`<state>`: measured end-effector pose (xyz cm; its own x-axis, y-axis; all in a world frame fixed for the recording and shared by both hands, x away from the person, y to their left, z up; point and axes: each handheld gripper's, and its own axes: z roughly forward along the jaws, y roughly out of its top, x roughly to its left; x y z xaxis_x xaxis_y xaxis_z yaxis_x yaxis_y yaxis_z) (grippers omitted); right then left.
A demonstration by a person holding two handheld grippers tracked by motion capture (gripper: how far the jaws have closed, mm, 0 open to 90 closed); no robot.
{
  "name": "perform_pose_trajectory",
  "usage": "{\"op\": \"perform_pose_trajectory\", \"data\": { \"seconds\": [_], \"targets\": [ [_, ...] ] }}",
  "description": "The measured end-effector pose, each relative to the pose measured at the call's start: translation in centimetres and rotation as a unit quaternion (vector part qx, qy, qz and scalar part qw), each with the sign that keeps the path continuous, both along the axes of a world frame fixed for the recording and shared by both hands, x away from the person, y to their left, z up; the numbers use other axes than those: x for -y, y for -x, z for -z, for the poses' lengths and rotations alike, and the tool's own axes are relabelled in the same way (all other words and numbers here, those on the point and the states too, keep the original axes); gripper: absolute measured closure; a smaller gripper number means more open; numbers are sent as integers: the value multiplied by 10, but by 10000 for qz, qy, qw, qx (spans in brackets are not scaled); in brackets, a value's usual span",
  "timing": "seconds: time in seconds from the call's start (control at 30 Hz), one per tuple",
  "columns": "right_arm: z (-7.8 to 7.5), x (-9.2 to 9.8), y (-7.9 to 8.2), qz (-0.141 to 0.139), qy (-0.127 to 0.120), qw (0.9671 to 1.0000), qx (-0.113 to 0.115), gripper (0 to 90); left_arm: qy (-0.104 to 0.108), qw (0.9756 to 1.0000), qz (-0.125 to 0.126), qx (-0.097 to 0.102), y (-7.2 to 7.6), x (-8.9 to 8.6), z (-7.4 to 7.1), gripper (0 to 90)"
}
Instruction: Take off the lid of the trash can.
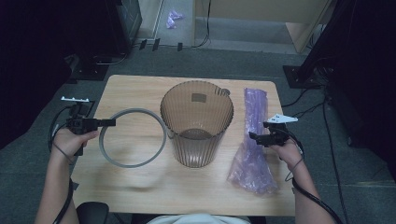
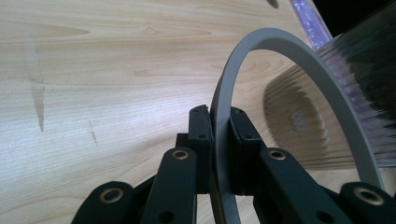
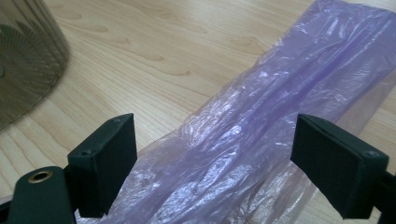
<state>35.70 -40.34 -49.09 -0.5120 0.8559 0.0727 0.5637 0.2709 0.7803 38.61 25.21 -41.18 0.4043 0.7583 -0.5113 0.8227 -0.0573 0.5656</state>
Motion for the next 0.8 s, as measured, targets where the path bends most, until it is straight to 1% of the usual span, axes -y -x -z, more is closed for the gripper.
{"op": "perform_pose_trajectory", "data": {
  "seconds": [0.1,0.27,0.3,0.43,0.67,0.77,0.8],
  "targets": [
    [1,1,0,13,13,10000,-19,147,-38,10000,-25,-14,-1,0,4,814],
    [4,1,-1,-9,79,9999,-65,147,-67,10000,4,-43,-2,1,11,812],
    [4,1,-2,3,84,9999,-80,147,-110,9999,20,-41,-3,0,13,811],
    [7,2,-3,-7,109,9999,-92,147,-148,9999,6,-87,-5,1,19,809],
    [7,6,-4,61,71,9999,-79,147,-163,9998,53,-105,-8,2,29,809],
    [8,8,-5,102,55,9999,-102,147,-238,9997,11,-98,-9,1,32,809],
    [9,9,-5,106,60,9999,-95,147,-232,9997,-27,-91,-9,1,34,808]
  ]
}}
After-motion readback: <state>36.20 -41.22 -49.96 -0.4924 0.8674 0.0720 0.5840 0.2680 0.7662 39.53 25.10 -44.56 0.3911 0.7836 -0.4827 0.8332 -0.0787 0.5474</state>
